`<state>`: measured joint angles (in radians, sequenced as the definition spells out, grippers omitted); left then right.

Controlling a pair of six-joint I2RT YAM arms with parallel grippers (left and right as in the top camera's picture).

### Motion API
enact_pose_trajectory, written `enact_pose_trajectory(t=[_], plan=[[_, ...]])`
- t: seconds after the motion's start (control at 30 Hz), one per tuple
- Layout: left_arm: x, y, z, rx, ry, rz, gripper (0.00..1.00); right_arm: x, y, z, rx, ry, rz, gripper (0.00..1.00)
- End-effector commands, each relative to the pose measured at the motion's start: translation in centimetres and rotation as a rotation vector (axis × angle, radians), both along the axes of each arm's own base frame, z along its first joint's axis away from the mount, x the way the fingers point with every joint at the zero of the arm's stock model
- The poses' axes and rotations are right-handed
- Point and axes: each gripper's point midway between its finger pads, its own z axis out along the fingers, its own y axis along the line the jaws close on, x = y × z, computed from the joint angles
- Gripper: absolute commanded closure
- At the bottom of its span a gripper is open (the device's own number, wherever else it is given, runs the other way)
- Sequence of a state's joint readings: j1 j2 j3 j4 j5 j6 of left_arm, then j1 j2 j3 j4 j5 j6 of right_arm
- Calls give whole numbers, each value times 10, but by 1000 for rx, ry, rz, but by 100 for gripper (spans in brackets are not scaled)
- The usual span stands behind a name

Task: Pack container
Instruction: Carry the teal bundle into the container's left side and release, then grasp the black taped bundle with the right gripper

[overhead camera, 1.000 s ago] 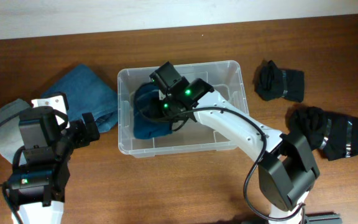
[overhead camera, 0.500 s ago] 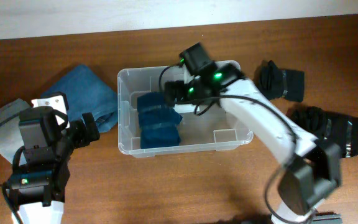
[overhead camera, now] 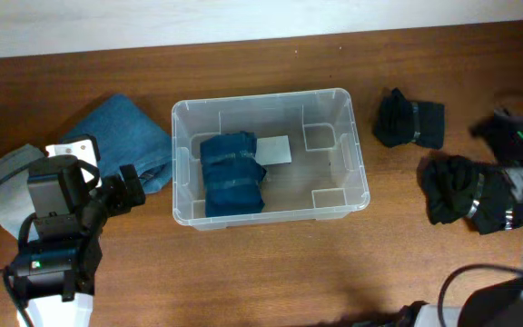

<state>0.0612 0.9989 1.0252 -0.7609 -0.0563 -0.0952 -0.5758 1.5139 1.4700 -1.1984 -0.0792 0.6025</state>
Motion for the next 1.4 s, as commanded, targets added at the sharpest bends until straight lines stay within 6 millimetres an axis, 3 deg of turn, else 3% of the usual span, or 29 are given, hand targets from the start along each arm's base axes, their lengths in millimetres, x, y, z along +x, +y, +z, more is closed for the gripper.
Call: enact_pose_trajectory(t=[0.0, 0.1, 0.27, 0.4, 0.67, 0.73, 0.8, 0.87, 0.93, 0.97, 1.13, 1.33, 1.37], plan=[[2, 1, 10, 3, -22, 5, 0, -37, -15, -42, 136, 27, -122, 1], [2, 1, 10, 3, -22, 4, 1, -71, -32, -86, 203, 30, -232, 1], [2, 1, 10, 2, -22, 5, 0, -95, -38, -138, 230, -16, -278, 1], [2, 1, 10, 3, -22, 4, 1, -79, -40, -170, 162, -138, -230, 2], [2, 1, 10, 3, -22, 4, 1, -62, -50, -202, 86, -262, -193, 1], [2, 1, 10, 2, -22, 4, 0, -54, -48, -206, 94, -277, -171, 10], [2, 1, 10, 2, -22, 4, 1, -45, -44, -208, 94, -292, -141, 30], [2, 1, 10, 2, -22, 4, 1, -39, -42, -207, 86, -300, -122, 46], [2, 1, 10, 3, -22, 4, 0, -27, -40, -202, 66, -327, -81, 81], [2, 1, 10, 3, -22, 5, 1, -23, -39, -200, 65, -337, -70, 93], [2, 1, 10, 3, -22, 4, 1, 7, -39, -157, 89, -493, 14, 96], [2, 1, 10, 3, -22, 5, 1, 38, -28, -54, 41, -629, 217, 96], [2, 1, 9, 3, -21, 4, 1, 43, -20, -26, -5, -639, 296, 96]])
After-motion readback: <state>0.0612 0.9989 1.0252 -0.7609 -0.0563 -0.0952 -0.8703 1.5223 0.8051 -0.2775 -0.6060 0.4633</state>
